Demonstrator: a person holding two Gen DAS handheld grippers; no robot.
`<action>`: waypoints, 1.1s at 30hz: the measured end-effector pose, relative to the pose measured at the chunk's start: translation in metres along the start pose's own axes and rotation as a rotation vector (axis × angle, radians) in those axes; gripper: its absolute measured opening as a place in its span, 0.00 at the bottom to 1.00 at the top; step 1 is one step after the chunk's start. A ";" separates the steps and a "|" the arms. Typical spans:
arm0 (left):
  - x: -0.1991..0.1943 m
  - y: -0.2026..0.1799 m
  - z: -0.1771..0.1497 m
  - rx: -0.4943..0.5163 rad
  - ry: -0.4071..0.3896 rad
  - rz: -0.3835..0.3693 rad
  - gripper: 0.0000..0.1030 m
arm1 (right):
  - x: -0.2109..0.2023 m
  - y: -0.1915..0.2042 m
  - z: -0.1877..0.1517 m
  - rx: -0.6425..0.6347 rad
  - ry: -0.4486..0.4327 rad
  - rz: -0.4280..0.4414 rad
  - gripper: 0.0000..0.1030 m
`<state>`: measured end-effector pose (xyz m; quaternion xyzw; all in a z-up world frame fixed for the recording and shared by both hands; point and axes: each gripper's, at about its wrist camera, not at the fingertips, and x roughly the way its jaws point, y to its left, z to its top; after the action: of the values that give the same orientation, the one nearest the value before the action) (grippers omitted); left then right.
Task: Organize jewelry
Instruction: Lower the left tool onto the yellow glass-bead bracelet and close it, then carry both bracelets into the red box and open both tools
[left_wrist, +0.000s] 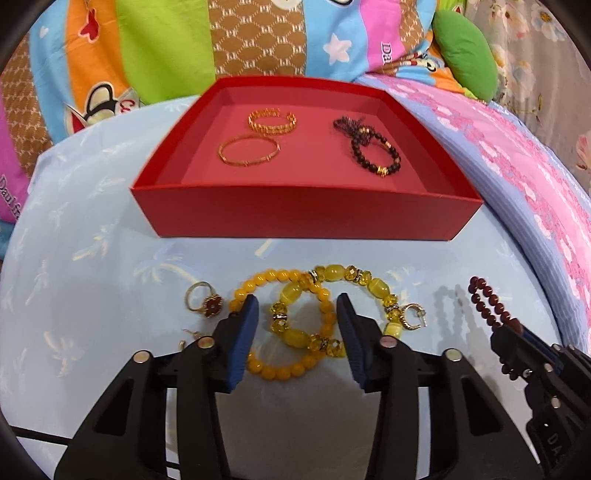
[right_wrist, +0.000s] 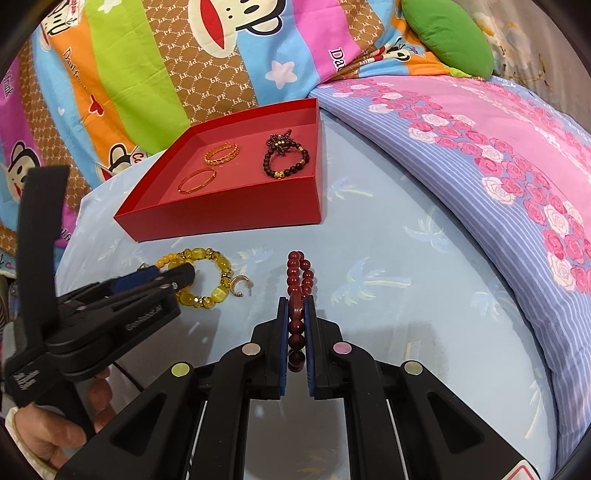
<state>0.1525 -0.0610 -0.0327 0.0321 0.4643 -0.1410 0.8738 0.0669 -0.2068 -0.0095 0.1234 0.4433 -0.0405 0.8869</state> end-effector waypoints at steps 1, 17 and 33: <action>0.000 -0.001 0.000 0.005 -0.001 0.001 0.39 | 0.001 0.000 0.000 0.001 0.001 0.000 0.07; -0.026 0.004 -0.010 -0.016 -0.013 -0.114 0.09 | -0.007 -0.001 0.001 0.005 -0.011 0.015 0.07; -0.097 -0.025 0.058 0.089 -0.177 -0.161 0.09 | -0.032 0.011 0.060 -0.039 -0.096 0.081 0.07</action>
<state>0.1412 -0.0751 0.0816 0.0207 0.3795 -0.2333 0.8950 0.0967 -0.2130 0.0525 0.1219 0.3957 -0.0016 0.9103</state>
